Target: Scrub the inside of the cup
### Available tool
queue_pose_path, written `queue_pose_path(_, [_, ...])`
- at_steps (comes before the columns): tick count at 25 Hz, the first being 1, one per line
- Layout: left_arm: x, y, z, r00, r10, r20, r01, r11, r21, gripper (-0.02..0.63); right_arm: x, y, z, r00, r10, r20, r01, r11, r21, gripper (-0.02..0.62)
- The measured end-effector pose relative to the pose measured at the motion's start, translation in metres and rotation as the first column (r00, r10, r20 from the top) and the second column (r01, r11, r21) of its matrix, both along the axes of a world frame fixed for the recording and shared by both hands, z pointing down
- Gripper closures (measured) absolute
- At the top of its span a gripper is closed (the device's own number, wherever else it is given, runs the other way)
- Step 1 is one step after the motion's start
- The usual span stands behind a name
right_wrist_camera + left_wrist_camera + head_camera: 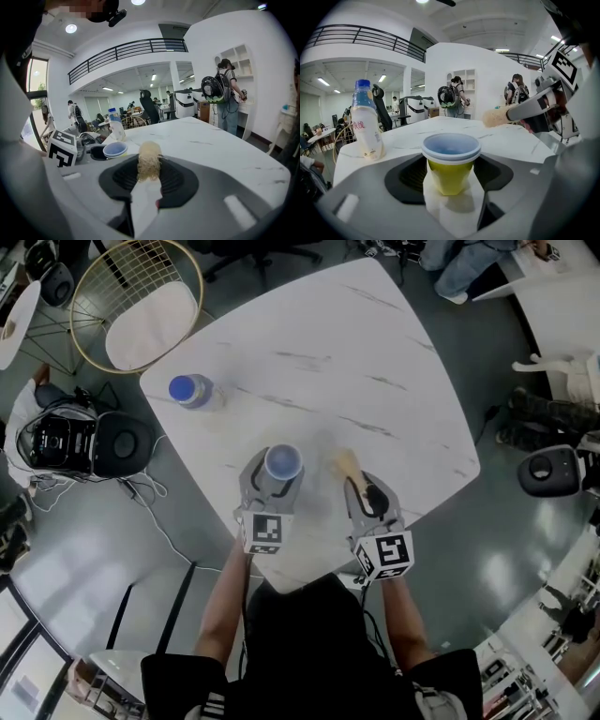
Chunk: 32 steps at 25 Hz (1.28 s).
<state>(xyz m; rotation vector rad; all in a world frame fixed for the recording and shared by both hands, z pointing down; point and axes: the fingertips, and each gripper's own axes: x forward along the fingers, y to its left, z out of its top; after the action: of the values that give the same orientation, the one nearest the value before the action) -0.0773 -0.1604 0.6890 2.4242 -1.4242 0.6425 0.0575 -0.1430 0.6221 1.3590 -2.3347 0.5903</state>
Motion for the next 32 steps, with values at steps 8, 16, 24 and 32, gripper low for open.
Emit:
queue_pose_path(8, [0.0,0.004,-0.019,1.0,0.013,0.015,-0.014,0.998,0.053,0.29,-0.002,0.006,-0.012,1.0,-0.008,0.005,0.008,1.0,0.027,0.488])
queue_pose_path(16, [-0.002,0.024,-0.057,0.999,0.025,0.03,-0.028,0.993,0.112,0.29,-0.013,0.021,-0.046,0.999,-0.034,0.029,0.031,0.997,0.077,0.488])
queue_pose_path(24, [-0.001,0.059,-0.099,0.997,0.053,0.053,-0.061,0.985,0.159,0.29,-0.02,0.052,-0.093,0.998,-0.058,0.039,0.052,0.99,0.133,0.488])
queue_pose_path(32, [0.0,0.088,-0.133,0.988,0.109,0.11,-0.129,0.971,0.202,0.291,-0.038,0.086,-0.137,0.994,-0.09,0.06,0.078,0.98,0.185,0.488])
